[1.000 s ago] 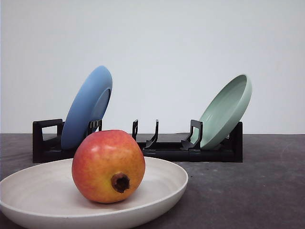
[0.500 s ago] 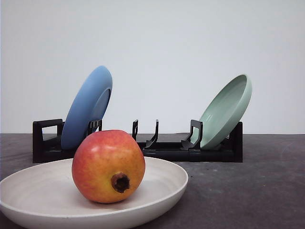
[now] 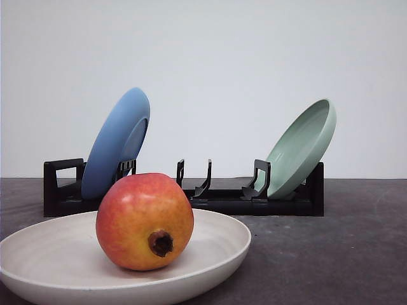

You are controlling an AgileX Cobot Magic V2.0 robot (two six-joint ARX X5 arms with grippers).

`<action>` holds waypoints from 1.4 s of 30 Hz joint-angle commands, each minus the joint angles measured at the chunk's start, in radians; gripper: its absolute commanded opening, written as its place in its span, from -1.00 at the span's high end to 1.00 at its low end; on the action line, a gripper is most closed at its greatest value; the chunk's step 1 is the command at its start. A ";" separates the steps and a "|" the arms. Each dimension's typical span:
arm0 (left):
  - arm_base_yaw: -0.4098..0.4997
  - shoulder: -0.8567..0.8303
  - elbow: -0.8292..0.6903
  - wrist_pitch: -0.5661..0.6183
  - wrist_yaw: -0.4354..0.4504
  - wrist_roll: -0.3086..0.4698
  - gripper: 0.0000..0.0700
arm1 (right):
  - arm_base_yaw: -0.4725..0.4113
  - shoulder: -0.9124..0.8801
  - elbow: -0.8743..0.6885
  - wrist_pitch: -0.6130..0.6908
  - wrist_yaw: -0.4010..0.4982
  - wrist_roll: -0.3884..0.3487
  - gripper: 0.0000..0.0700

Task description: Place pomegranate in white plate

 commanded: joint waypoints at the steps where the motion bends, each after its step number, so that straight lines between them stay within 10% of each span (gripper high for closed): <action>1: 0.000 -0.002 -0.010 -0.004 0.003 0.007 1.00 | -0.002 -0.001 -0.005 0.011 0.000 -0.004 0.95; 42: 0.000 -0.002 -0.010 -0.003 0.003 0.007 1.00 | -0.002 -0.001 -0.005 0.011 0.000 -0.004 0.95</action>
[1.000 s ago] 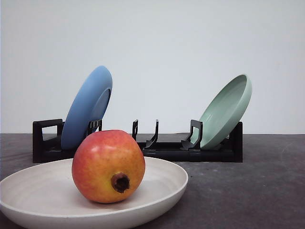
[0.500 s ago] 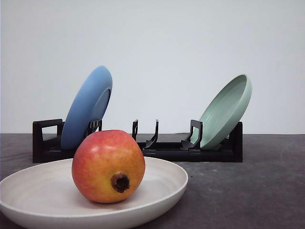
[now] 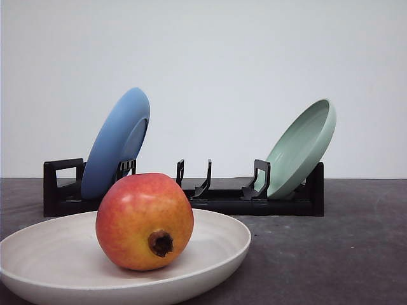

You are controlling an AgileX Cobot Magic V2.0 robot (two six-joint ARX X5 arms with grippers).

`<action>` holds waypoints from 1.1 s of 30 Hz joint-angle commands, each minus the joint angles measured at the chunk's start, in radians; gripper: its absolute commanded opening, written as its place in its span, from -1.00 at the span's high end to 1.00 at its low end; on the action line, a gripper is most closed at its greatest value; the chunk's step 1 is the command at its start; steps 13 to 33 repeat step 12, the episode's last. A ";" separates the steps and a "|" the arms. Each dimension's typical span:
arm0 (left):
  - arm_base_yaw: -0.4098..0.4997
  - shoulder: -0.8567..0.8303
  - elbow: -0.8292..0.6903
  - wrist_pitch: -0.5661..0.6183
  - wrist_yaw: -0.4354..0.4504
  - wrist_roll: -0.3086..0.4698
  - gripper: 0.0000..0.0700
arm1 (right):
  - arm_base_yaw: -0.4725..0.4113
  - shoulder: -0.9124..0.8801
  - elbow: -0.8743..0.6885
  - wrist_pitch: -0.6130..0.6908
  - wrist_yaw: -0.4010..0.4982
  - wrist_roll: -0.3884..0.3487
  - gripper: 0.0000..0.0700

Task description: Place pomegranate in white plate

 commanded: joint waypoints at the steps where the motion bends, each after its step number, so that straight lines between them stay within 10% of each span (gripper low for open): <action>1: 0.000 -0.002 -0.010 -0.004 0.003 0.007 1.00 | -0.002 -0.001 -0.005 0.011 0.000 -0.004 0.95; 33: 0.000 -0.002 -0.010 -0.004 0.003 0.007 1.00 | -0.002 -0.001 -0.005 0.011 0.000 -0.004 0.95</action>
